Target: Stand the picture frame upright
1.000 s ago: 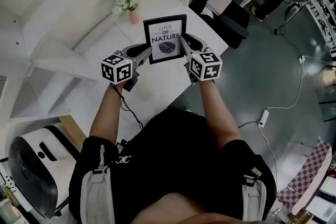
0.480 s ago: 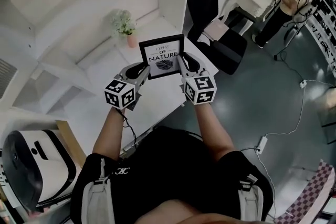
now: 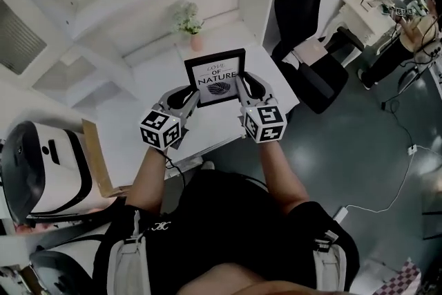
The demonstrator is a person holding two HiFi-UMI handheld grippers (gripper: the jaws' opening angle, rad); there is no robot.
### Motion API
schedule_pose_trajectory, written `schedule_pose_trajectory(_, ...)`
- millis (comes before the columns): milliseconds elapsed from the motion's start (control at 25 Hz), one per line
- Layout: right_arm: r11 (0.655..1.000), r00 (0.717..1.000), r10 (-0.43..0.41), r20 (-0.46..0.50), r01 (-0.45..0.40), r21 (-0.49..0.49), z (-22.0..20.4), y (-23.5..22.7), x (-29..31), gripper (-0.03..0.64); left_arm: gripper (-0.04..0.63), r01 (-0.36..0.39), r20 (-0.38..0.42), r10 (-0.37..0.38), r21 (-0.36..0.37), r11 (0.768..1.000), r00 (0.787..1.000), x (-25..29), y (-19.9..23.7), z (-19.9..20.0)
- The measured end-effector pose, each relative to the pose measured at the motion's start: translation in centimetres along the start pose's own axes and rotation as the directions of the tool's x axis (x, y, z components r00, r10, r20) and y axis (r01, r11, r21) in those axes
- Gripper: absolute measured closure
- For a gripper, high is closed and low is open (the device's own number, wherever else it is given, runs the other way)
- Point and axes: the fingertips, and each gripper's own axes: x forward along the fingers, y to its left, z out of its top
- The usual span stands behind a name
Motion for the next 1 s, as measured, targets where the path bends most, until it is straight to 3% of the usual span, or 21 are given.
schedule_pose_trajectory(280, 0.975, 0.975, 0.222, -0.03, -0.222, 0.008, -1.2, 7.6, 2.3, 0.549, 0.508, -0.228, -0.011, 0.228, -0.052, 0.972, 0.974, -7.7, 1.8, -2.1)
schedule_pose_trajectory(440, 0.941, 0.94, 0.338, -0.038, -0.338, 0.012, -1.8, 13.1, 4.3, 0.549, 0.508, -0.348, -0.015, 0.348, -0.071, 0.935, 0.937, -12.7, 3.7, -3.0)
schedule_pose_trajectory(640, 0.883, 0.881, 0.47, -0.053, -0.47, 0.011, -2.7, 20.6, 6.1, 0.549, 0.508, -0.477, -0.021, 0.478, -0.119, 0.871, 0.878, -19.3, 6.2, -4.7)
schedule_pose_trajectory(800, 0.848, 0.845, 0.53, -0.067, -0.531, 0.008, -3.4, 24.9, 7.5, 0.549, 0.508, -0.536, -0.022, 0.538, -0.138, 0.833, 0.843, -23.0, 8.1, -5.8)
schedule_pose_trajectory(1000, 0.84, 0.837, 0.541, -0.088, -0.543, -0.001, -4.2, 28.6, 9.5, 0.548, 0.506, -0.563, -0.042, 0.563, -0.148, 0.813, 0.825, -25.5, 11.4, -7.1)
